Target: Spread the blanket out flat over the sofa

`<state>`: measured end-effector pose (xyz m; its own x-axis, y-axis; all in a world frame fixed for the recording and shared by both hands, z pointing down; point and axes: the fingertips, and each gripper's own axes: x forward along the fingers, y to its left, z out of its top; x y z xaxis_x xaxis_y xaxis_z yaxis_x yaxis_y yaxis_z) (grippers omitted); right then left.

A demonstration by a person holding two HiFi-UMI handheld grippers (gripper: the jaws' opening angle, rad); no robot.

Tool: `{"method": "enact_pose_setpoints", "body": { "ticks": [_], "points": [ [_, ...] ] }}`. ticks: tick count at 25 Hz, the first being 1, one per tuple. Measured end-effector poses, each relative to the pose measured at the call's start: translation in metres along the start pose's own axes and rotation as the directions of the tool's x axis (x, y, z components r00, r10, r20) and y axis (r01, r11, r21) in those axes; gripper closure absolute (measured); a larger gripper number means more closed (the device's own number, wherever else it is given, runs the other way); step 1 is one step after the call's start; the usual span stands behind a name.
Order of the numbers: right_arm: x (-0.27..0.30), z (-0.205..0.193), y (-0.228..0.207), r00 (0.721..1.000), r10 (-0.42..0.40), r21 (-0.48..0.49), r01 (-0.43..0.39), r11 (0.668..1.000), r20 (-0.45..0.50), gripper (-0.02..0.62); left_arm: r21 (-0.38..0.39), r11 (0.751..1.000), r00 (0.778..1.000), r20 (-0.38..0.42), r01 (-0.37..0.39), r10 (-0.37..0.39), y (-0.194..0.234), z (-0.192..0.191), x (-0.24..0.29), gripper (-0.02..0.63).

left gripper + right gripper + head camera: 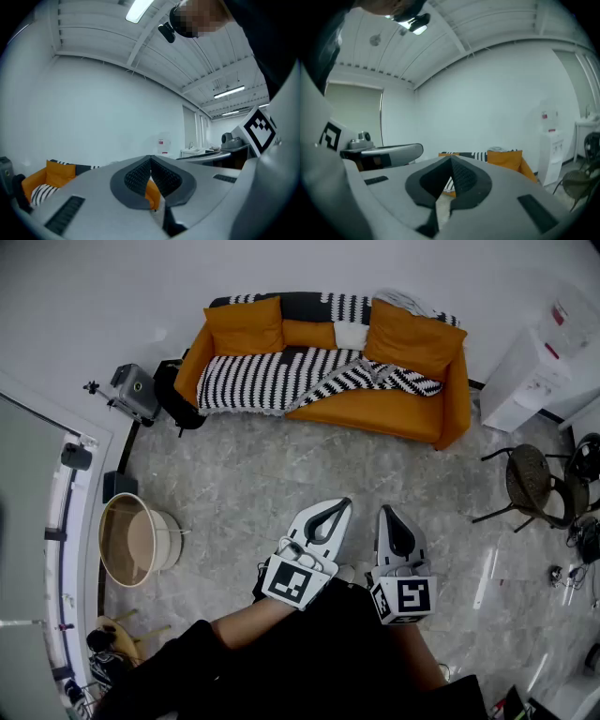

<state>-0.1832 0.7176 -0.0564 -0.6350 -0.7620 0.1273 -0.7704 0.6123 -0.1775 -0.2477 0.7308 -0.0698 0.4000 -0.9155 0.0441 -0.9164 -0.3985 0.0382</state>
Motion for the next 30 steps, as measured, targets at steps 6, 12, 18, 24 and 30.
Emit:
{"method": "enact_pose_setpoints", "body": {
  "ticks": [6, 12, 18, 24, 30],
  "points": [
    [0.002, -0.003, -0.013, 1.0, -0.012, -0.007, 0.012, 1.0, 0.019, 0.558, -0.028, 0.999, 1.0, -0.024, 0.019, -0.02, 0.004, -0.009, 0.017, 0.591],
    [0.034, 0.0, -0.052, 0.998, -0.059, 0.001, 0.059, 0.998, 0.039, 0.557, -0.059, 0.995, 0.996, -0.025, 0.078, -0.08, 0.021, -0.021, 0.071, 0.591],
    [0.088, 0.005, -0.107, 0.989, -0.148, -0.041, 0.148, 0.988, 0.003, 0.557, -0.095, 0.984, 0.988, -0.012, 0.15, -0.152, 0.05, -0.033, 0.152, 0.591],
    [0.179, 0.02, -0.175, 0.967, -0.249, -0.034, 0.247, 0.968, -0.05, 0.557, 0.034, 0.961, 0.961, 0.012, 0.276, -0.277, 0.099, -0.011, 0.232, 0.591],
    [0.253, 0.05, -0.219, 0.947, -0.317, -0.07, 0.314, 0.947, -0.042, 0.557, -0.148, 0.943, 0.949, -0.065, 0.298, -0.31, 0.158, -0.037, 0.299, 0.591]
  ]
}}
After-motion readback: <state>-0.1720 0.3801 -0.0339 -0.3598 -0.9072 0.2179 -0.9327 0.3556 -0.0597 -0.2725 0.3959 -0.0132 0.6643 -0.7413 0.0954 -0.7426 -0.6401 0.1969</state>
